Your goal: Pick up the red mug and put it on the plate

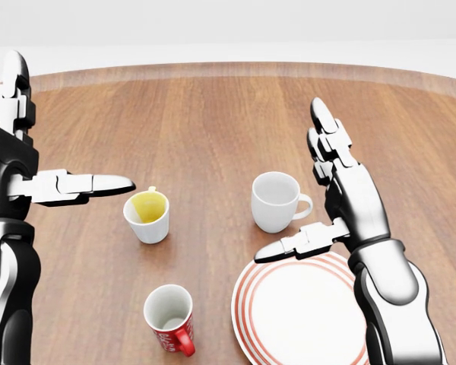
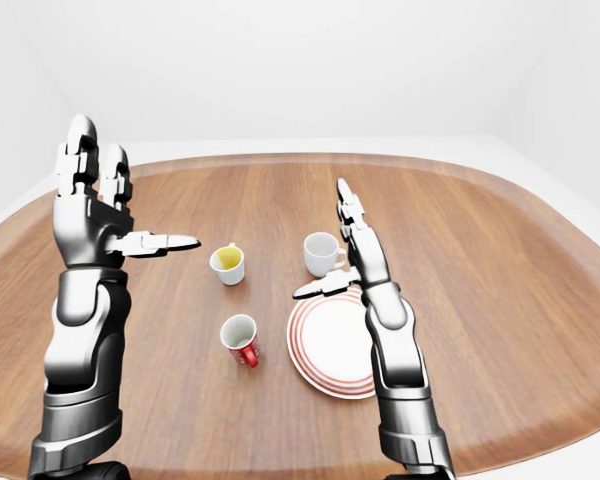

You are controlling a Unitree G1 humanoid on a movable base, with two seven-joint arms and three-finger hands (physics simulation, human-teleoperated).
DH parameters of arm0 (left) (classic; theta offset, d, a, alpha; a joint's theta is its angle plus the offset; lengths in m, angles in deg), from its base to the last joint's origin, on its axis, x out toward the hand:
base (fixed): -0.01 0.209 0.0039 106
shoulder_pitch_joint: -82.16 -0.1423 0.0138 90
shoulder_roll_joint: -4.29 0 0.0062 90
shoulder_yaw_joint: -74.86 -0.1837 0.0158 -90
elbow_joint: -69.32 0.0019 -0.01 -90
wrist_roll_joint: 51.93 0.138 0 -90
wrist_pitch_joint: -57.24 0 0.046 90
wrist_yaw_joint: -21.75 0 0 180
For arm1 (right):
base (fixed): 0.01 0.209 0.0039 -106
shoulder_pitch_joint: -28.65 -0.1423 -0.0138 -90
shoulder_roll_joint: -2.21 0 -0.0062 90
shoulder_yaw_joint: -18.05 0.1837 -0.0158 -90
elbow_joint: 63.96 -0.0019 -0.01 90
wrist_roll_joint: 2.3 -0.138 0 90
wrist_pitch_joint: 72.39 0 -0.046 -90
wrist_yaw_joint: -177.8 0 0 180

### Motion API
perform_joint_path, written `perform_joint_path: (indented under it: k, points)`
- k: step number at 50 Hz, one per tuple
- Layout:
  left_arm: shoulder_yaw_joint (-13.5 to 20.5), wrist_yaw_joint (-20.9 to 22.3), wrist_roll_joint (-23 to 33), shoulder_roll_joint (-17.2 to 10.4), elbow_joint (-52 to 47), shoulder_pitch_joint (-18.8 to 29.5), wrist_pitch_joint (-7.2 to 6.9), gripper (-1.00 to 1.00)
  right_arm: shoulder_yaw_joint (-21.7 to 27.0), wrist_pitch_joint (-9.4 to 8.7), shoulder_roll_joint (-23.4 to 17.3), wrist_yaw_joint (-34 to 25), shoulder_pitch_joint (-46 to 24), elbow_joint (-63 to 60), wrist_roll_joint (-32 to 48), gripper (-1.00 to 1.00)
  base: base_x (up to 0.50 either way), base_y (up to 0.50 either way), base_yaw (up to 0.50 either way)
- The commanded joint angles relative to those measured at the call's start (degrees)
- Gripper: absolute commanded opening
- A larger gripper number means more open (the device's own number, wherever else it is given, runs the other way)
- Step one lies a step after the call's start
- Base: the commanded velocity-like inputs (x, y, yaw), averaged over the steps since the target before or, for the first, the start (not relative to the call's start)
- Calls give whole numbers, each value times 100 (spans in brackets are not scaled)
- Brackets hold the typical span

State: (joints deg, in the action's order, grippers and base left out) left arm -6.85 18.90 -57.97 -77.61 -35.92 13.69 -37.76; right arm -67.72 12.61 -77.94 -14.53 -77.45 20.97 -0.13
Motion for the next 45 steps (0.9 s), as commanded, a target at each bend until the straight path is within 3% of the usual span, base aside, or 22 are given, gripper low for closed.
perform_joint_path:
  k: [1, 45]
  points:
    - [29, -9, -39, -26, -71, -8, 0, 100, -296, 0, 232, 12, 30, 297, 274, 100, 0, 0, 0]
    - [55, -30, -77, -39, -170, -18, 0, 100, -1153, 0, 1000, 250, -561, 2939, 1986, 100, 0, 0, 0]
